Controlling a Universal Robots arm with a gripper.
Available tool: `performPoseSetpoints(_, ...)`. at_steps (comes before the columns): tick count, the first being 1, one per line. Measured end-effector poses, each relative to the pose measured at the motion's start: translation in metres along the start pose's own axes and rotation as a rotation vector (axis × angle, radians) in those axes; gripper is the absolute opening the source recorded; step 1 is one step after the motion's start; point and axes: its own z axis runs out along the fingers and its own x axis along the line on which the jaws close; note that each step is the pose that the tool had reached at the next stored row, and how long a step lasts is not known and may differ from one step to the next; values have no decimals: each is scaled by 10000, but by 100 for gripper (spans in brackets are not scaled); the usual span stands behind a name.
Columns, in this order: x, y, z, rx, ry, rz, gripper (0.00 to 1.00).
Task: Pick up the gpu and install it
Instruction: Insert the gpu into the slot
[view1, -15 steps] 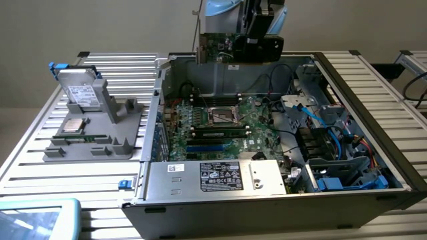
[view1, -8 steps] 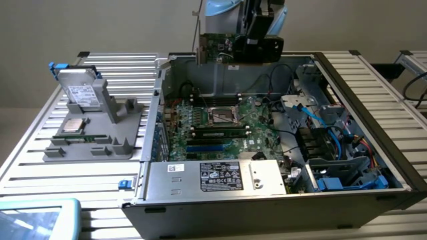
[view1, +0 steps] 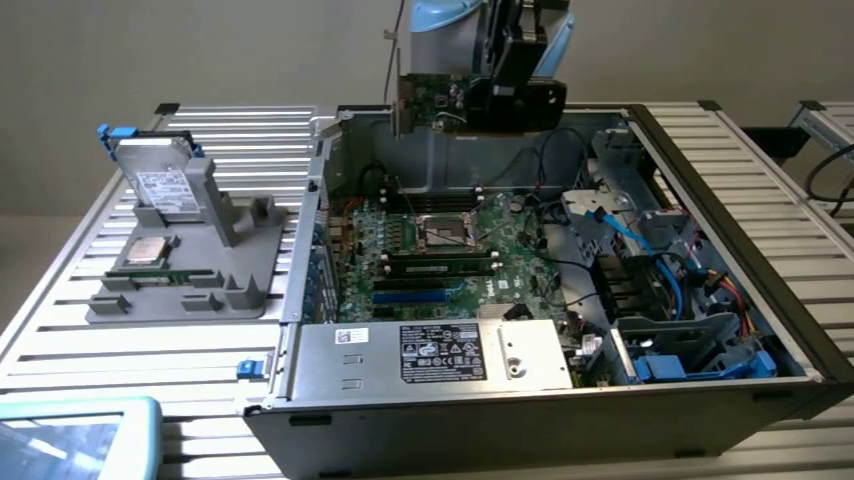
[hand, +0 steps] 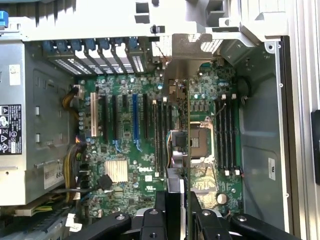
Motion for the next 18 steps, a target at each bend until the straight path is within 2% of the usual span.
performPoseSetpoints(3,13,13,12,-2,-36,0,27)
performPoseSetpoints(7,27,41,37,-3,-51,-2,27)
performPoseSetpoints(12,42,118,97,-7,-111,-4,27)
performPoseSetpoints(18,81,237,206,-8,-130,-6,27)
